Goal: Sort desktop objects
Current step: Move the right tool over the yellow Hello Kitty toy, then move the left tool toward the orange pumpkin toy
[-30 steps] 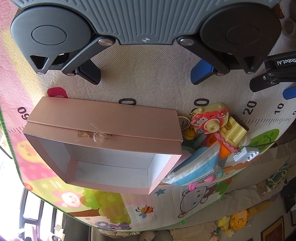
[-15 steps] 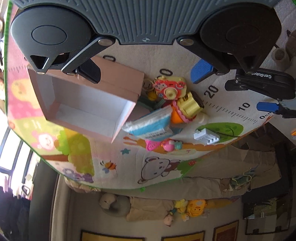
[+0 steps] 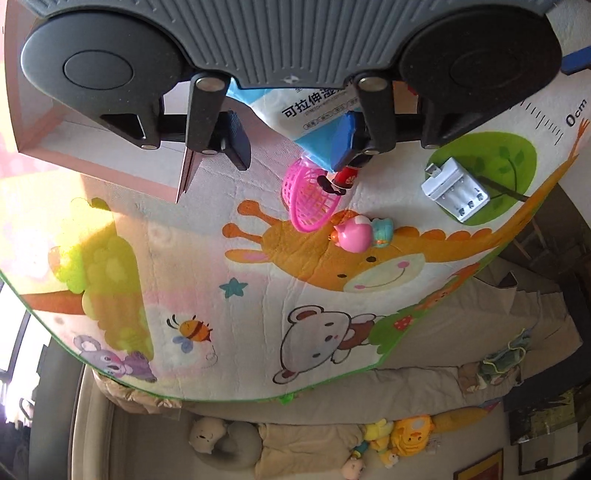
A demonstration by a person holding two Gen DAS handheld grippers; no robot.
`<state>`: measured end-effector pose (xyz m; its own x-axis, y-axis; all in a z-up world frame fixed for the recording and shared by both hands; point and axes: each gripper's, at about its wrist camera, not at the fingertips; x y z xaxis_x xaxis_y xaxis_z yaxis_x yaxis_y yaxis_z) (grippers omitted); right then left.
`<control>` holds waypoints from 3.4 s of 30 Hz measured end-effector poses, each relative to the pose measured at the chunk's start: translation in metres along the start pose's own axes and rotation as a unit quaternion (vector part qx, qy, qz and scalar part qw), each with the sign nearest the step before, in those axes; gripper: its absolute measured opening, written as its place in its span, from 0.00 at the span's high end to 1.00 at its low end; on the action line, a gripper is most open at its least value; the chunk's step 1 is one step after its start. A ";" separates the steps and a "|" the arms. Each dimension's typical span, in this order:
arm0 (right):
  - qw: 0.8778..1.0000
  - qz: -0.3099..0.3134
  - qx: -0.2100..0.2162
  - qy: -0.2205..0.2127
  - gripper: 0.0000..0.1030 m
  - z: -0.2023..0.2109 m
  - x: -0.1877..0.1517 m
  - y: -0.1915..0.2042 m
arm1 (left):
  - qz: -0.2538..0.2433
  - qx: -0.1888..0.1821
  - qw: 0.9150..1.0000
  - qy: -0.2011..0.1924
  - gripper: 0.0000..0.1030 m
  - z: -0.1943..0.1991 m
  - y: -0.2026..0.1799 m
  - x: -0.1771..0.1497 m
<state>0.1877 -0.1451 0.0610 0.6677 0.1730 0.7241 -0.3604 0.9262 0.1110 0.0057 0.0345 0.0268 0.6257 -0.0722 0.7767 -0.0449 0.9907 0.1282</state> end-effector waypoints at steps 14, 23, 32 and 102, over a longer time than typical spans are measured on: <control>0.990 -0.019 0.129 0.052 0.51 0.035 -0.059 0.040 | -0.028 -0.045 0.999 0.005 0.00 0.006 -0.009 -0.014; 0.995 0.018 0.096 -0.035 0.44 0.107 -0.094 0.036 | -0.035 0.032 0.999 -0.004 0.00 -0.004 -0.002 -0.010; 0.991 0.063 0.121 -0.004 0.27 0.116 -0.147 0.043 | 0.007 0.034 0.999 0.009 0.00 -0.001 0.036 -0.014; 0.997 0.052 0.050 -0.018 0.36 0.110 -0.189 0.009 | -0.101 -0.061 0.993 -0.012 0.14 -0.038 -0.061 0.023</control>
<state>-0.0133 -0.2062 -0.0001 0.6003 0.2538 0.7584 -0.4911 0.8655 0.0991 0.0525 -0.0229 0.0134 0.5938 -0.2718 0.7573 0.1757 0.9623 0.2075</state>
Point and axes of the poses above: each gripper's, at about its wrist camera, not at the fingertips, and z roughly against the way its jaws point, y to its left, x to its top, and after that the axes turned 11 degrees about x, right-handed
